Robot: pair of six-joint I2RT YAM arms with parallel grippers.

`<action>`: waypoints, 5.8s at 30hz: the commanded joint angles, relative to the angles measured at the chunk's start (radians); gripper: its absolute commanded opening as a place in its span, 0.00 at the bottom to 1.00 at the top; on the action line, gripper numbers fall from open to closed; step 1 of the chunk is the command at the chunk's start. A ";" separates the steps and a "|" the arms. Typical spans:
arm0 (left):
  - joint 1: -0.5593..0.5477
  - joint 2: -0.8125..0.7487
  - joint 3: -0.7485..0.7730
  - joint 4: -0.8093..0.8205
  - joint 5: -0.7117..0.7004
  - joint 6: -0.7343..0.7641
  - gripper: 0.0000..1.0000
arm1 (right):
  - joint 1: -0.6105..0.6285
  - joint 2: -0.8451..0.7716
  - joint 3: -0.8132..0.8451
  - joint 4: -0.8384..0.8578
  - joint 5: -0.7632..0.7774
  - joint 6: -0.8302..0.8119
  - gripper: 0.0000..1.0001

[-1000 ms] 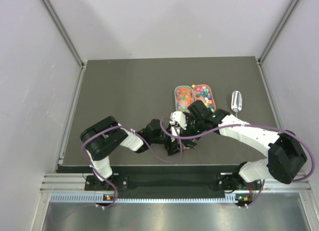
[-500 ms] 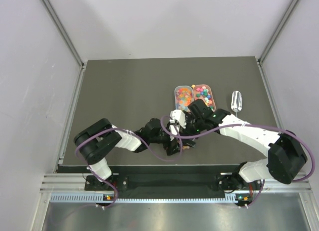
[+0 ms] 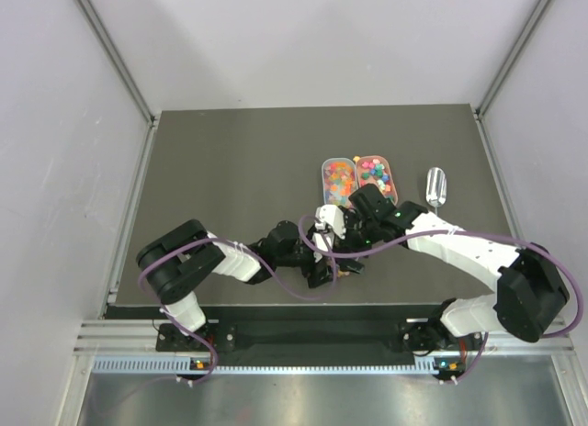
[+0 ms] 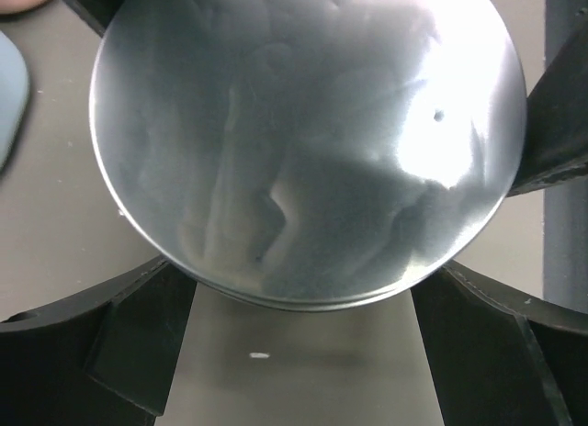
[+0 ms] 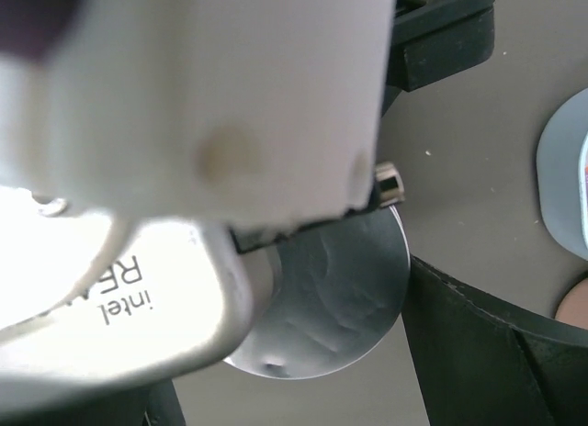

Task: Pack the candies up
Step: Screw the bottle lid onto the packing bottle.

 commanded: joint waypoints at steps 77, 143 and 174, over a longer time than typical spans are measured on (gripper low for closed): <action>-0.015 -0.023 0.080 0.071 0.038 0.042 0.99 | -0.227 -0.204 -0.096 -0.338 -0.079 -0.348 0.99; -0.026 -0.026 -0.009 0.099 -0.002 0.011 0.00 | -0.346 0.197 0.429 -0.557 -0.357 -0.768 0.97; -0.027 0.011 0.025 0.097 -0.007 0.029 0.00 | -0.180 0.230 0.322 -0.459 -0.262 -0.810 1.00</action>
